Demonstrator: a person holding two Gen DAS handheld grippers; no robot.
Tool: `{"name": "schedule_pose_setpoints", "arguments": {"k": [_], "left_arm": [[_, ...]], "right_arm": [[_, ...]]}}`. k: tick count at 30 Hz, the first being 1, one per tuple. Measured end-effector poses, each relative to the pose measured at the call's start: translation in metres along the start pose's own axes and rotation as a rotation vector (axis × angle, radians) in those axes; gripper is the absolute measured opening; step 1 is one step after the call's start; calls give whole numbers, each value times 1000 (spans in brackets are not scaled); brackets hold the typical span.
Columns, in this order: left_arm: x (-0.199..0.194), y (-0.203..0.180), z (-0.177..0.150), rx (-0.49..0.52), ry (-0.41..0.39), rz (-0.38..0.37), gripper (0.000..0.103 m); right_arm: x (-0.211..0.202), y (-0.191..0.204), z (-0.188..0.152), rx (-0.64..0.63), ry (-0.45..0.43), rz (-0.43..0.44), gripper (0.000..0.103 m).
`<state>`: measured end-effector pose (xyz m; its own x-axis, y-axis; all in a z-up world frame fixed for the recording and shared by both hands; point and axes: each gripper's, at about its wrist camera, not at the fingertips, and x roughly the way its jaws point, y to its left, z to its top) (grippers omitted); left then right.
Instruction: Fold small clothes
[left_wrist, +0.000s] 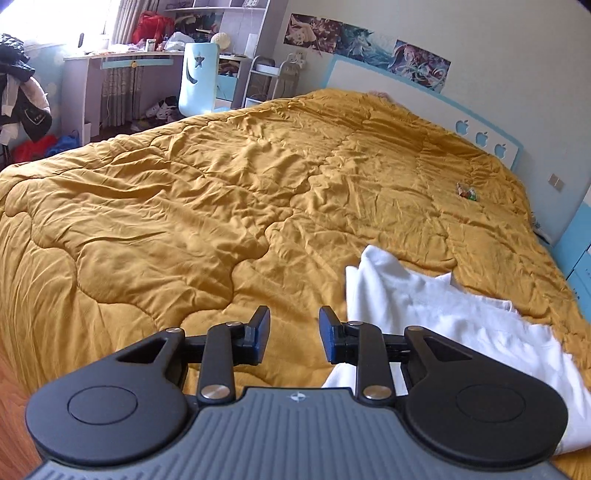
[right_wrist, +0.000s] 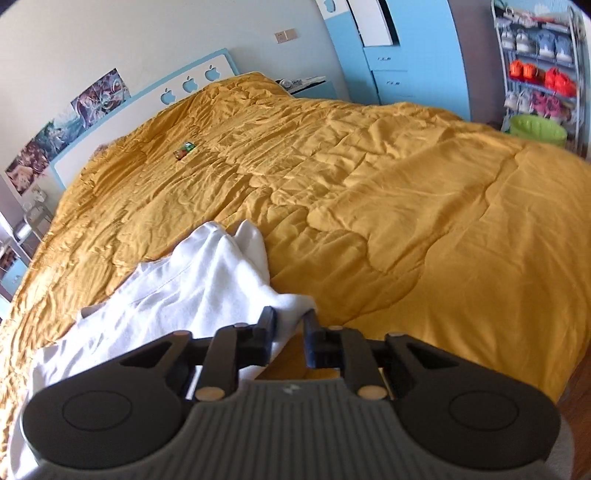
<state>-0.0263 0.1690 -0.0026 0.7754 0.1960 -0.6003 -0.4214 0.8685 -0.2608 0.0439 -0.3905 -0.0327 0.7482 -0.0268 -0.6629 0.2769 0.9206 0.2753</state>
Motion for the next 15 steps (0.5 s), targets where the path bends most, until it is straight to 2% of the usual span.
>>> {"name": "schedule_pose_setpoints", "arguments": {"k": [1, 2, 3, 4, 6, 8, 11, 13, 15], "left_arm": [[-2, -2, 4, -1, -7, -17, 33], [-4, -8, 9, -1, -17, -40, 33], [-4, -14, 13, 2, -26, -61, 33], [-4, -20, 16, 7, -34, -80, 33], [-4, -33, 21, 23, -45, -124, 33], [0, -50, 23, 41, -56, -177, 35], [7, -72, 23, 38, -64, -239, 37], [14, -88, 19, 44, -35, -293, 37], [19, -100, 12, 52, -17, -336, 34]], "right_arm": [[-5, 2, 2, -29, -36, -80, 40], [-10, 1, 7, -56, -69, -173, 42], [-16, -4, 14, -47, -81, -198, 42], [-23, -13, 21, -5, -93, -177, 42], [-39, -27, 34, 96, -135, -88, 42], [-57, -25, 41, 105, -220, -11, 42], [-79, 9, 40, -44, -392, 127, 41], [-83, 34, 35, -158, -430, 231, 37], [-77, 66, 26, -263, -418, 345, 22]]}}
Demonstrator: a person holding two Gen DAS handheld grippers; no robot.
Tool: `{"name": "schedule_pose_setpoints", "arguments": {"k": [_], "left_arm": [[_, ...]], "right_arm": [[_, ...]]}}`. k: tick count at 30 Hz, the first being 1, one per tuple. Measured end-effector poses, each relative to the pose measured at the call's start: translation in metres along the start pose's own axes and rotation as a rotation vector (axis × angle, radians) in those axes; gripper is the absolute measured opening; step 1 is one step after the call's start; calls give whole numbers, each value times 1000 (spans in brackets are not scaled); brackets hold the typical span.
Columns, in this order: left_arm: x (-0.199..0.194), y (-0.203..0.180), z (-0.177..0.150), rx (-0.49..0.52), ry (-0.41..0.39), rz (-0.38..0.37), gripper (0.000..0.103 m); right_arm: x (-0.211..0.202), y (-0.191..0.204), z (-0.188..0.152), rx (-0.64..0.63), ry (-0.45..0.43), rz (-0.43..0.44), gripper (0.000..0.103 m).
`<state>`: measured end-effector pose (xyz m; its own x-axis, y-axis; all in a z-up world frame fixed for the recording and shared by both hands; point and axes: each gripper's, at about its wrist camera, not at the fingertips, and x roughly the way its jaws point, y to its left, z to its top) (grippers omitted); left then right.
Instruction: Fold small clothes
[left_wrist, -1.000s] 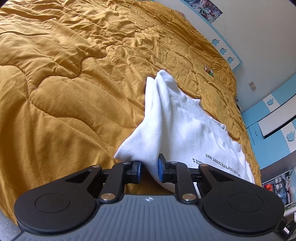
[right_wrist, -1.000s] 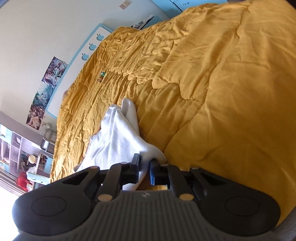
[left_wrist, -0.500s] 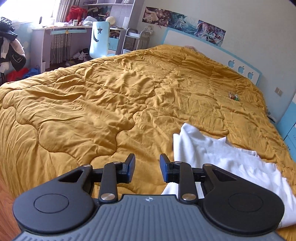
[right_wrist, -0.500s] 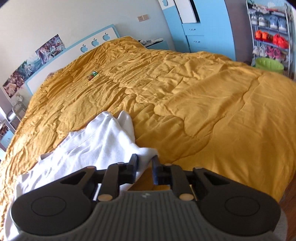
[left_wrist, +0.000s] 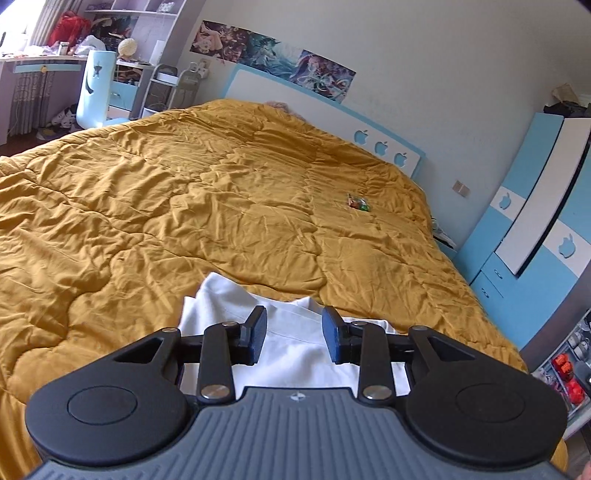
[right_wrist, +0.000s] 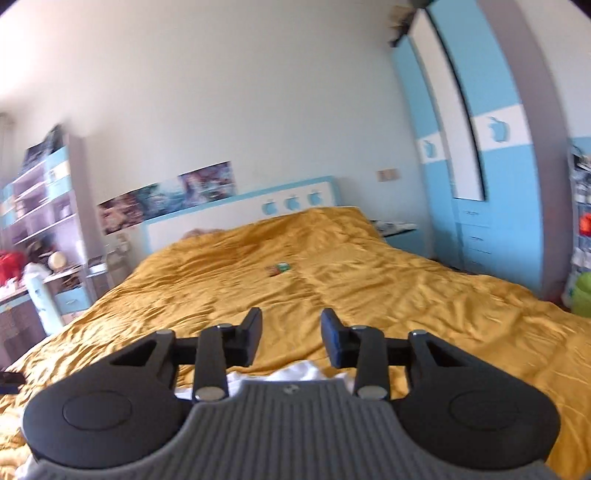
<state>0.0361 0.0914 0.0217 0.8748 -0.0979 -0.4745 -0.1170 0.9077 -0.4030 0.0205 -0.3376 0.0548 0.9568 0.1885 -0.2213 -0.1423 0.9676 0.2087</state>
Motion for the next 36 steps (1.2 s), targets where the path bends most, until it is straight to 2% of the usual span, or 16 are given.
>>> {"name": "schedule_pose_setpoints", "arguments": {"k": [3, 6, 8, 12, 15, 18, 20, 21, 22, 25, 26, 27, 28, 30, 33, 36], "left_arm": [[13, -14, -14, 16, 33, -75, 23], [31, -19, -29, -18, 63, -209, 21], [49, -22, -35, -32, 91, -247, 17], [85, -37, -44, 39, 116, -147, 16], [108, -42, -64, 158, 189, -1, 16], [116, -22, -89, 151, 230, 100, 15], [109, -3, -95, 150, 167, 111, 6], [105, 4, -95, 147, 137, 140, 6], [104, 11, -91, 123, 127, 161, 6], [103, 32, -78, 34, 140, 125, 7], [101, 33, -76, 38, 124, 161, 7], [99, 35, -74, 69, 97, 247, 7], [99, 39, -72, 85, 88, 292, 7], [97, 59, -67, 33, 95, 294, 7], [90, 86, -61, -56, 95, 268, 7], [86, 96, -58, -48, 71, 315, 7]], "right_arm": [[25, 39, -18, -70, 38, 114, 5], [55, 74, -41, -129, 102, 195, 0], [77, 95, -52, -175, 149, 237, 0], [118, 127, -73, -257, 230, 241, 0], [146, 131, -102, -277, 327, 145, 0], [164, 114, -133, -336, 403, 46, 0], [170, 89, -140, -346, 403, -16, 0], [173, 72, -138, -306, 408, -32, 0], [175, 55, -134, -252, 406, -54, 0], [173, 13, -125, -160, 374, -74, 0], [173, 1, -124, -157, 367, -80, 0], [172, -9, -124, -161, 367, -102, 0], [172, -20, -123, -157, 362, -128, 0], [170, -40, -121, -116, 360, -162, 0], [165, -58, -119, -104, 342, -242, 0], [154, -57, -118, -120, 301, -278, 0]]}}
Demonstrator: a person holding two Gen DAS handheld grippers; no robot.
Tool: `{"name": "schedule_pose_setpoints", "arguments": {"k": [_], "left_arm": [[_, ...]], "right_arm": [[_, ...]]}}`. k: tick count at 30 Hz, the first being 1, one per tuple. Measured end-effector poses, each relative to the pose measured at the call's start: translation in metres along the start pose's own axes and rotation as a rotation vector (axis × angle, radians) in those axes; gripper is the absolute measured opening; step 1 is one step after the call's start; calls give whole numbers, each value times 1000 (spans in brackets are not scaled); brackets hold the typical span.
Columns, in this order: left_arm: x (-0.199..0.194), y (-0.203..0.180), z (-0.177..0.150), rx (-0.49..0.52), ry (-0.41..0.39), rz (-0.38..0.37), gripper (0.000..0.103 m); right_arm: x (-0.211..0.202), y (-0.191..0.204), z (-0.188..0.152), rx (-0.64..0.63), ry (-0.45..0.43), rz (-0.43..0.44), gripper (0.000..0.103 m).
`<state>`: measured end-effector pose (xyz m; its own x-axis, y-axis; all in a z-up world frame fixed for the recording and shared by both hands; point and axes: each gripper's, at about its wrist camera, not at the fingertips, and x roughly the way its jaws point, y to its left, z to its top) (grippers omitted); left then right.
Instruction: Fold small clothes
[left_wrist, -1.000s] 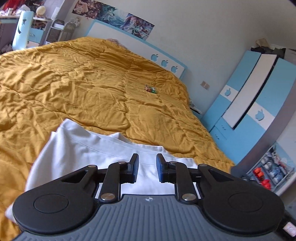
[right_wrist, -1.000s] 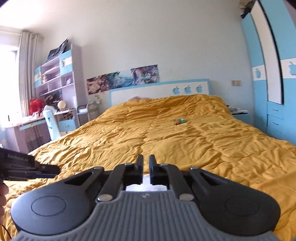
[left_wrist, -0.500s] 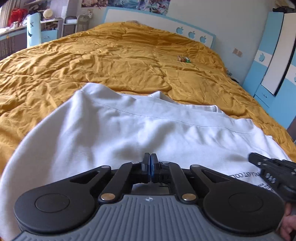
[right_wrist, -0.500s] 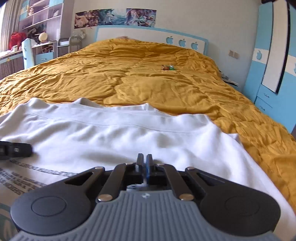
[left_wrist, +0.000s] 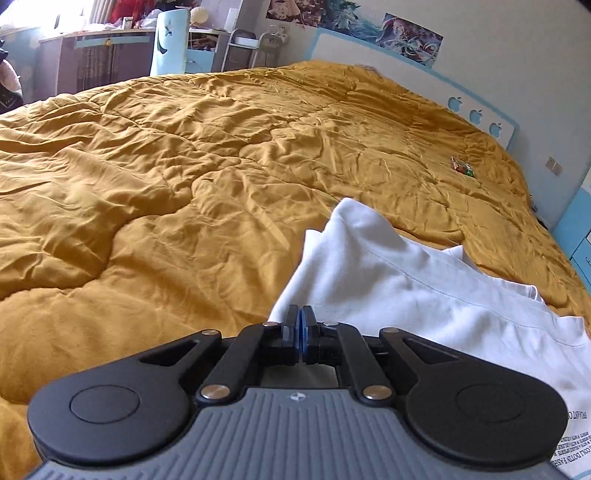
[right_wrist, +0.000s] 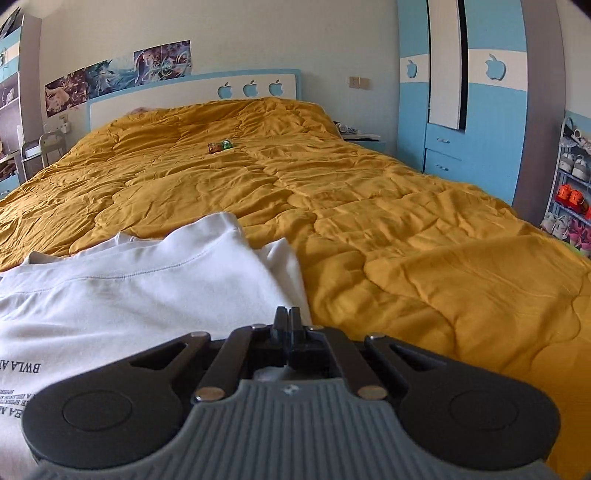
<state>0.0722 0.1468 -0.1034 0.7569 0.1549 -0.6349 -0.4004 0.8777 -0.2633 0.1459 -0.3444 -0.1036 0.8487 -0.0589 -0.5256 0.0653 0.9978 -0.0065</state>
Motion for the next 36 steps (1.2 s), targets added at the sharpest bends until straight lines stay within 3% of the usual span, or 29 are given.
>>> {"name": "schedule_pose_setpoints", "arguments": {"k": [1, 2, 3, 4, 7, 11, 13, 16, 17, 19, 23, 25, 33, 36], "left_arm": [[1, 5, 0, -12, 4, -20, 7], [1, 9, -1, -34, 6, -39, 7], [2, 11, -2, -47, 6, -49, 7], [2, 11, -3, -48, 4, -53, 7], [3, 9, -5, -33, 2, -57, 9], [6, 11, -8, -43, 2, -72, 11], [7, 13, -8, -51, 8, -74, 11], [7, 11, -9, -43, 5, -68, 11], [6, 11, -10, -39, 1, -68, 12], [6, 11, -11, -38, -6, -72, 13], [5, 14, -14, -49, -16, -86, 14], [5, 15, -15, -54, -19, -93, 14], [6, 14, -16, -56, -21, -94, 15], [6, 14, -16, -53, -22, -93, 15]], "right_arm": [[-5, 2, -1, -16, -19, -52, 0], [-12, 5, -3, -32, -43, -147, 20], [-19, 1, -4, -15, -65, -191, 32], [-27, -8, -5, 25, -72, -184, 32], [-53, -49, -8, 201, -58, -60, 47], [-86, -112, -28, 602, -48, 165, 68], [-98, -133, -47, 805, -40, 265, 69], [-107, -144, -66, 976, -16, 414, 70], [-103, -144, -73, 1066, 34, 487, 71], [-94, -141, -80, 1185, 122, 552, 70], [-81, -120, -83, 1228, 238, 576, 69], [-72, -110, -87, 1284, 264, 639, 70], [-38, -95, -87, 1437, 309, 660, 69], [-36, -87, -81, 1440, 303, 652, 67]]}}
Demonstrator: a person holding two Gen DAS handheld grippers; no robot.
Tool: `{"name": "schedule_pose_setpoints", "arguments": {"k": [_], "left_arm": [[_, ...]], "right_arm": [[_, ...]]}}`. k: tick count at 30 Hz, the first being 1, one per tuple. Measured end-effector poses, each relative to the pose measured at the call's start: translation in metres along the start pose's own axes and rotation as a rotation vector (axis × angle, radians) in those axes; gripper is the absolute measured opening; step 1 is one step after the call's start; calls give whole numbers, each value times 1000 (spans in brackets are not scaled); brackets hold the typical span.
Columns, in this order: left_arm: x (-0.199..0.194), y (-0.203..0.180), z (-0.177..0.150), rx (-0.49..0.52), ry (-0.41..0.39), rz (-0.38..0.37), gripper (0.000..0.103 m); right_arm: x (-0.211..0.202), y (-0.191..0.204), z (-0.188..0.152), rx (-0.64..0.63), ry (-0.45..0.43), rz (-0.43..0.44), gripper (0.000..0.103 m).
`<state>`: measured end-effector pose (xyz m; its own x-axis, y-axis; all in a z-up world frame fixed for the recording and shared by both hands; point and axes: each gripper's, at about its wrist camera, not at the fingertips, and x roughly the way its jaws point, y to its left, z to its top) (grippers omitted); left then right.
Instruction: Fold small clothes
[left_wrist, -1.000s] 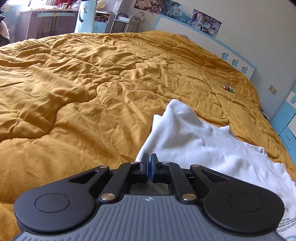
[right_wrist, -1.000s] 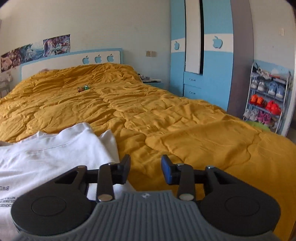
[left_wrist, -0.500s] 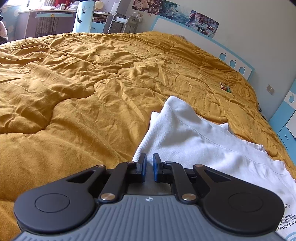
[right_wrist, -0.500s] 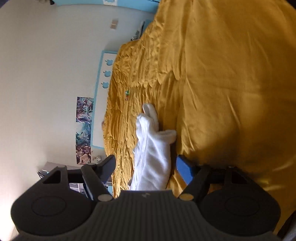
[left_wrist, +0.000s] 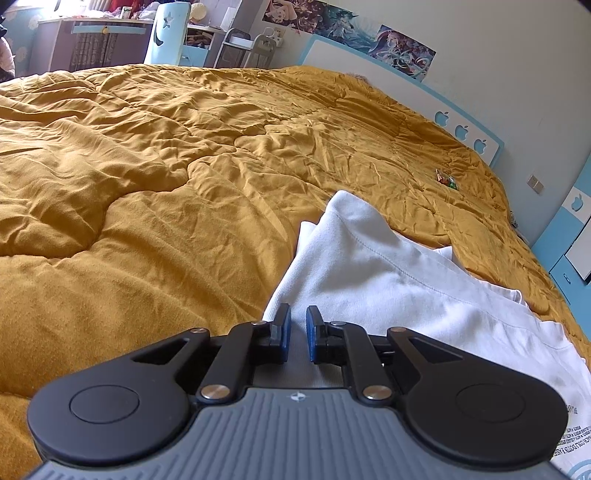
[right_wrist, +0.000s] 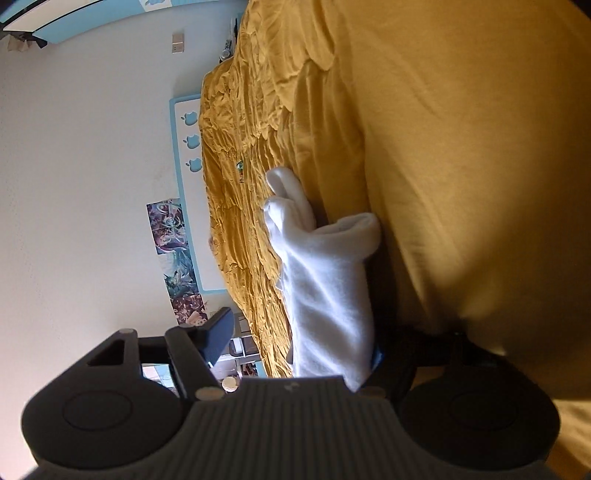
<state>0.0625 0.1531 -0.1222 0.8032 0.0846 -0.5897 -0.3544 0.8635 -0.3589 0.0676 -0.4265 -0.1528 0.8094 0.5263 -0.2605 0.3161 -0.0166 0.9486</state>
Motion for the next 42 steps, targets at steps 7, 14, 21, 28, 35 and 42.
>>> {"name": "schedule_pose_setpoints", "arguments": {"k": [7, 14, 21, 28, 35, 42], "left_arm": [[-1, -1, -2, 12, -9, 5, 15], [-49, -37, 9, 140, -128, -54, 17], [-66, -104, 11, 173, -20, -314, 24], [-52, -139, -29, 204, 142, -530, 25], [-31, -177, -76, 473, 262, -279, 22], [-39, -159, -60, 363, 308, -351, 23]], "right_arm": [[8, 16, -9, 10, -75, -183, 55], [-14, 5, -11, -57, -68, -225, 10], [-28, -9, 3, 58, -30, -163, 18], [-6, 17, 2, -142, 55, -141, 62], [7, 22, -9, -249, -51, -263, 11], [10, 70, -35, -521, -94, -280, 9]]}}
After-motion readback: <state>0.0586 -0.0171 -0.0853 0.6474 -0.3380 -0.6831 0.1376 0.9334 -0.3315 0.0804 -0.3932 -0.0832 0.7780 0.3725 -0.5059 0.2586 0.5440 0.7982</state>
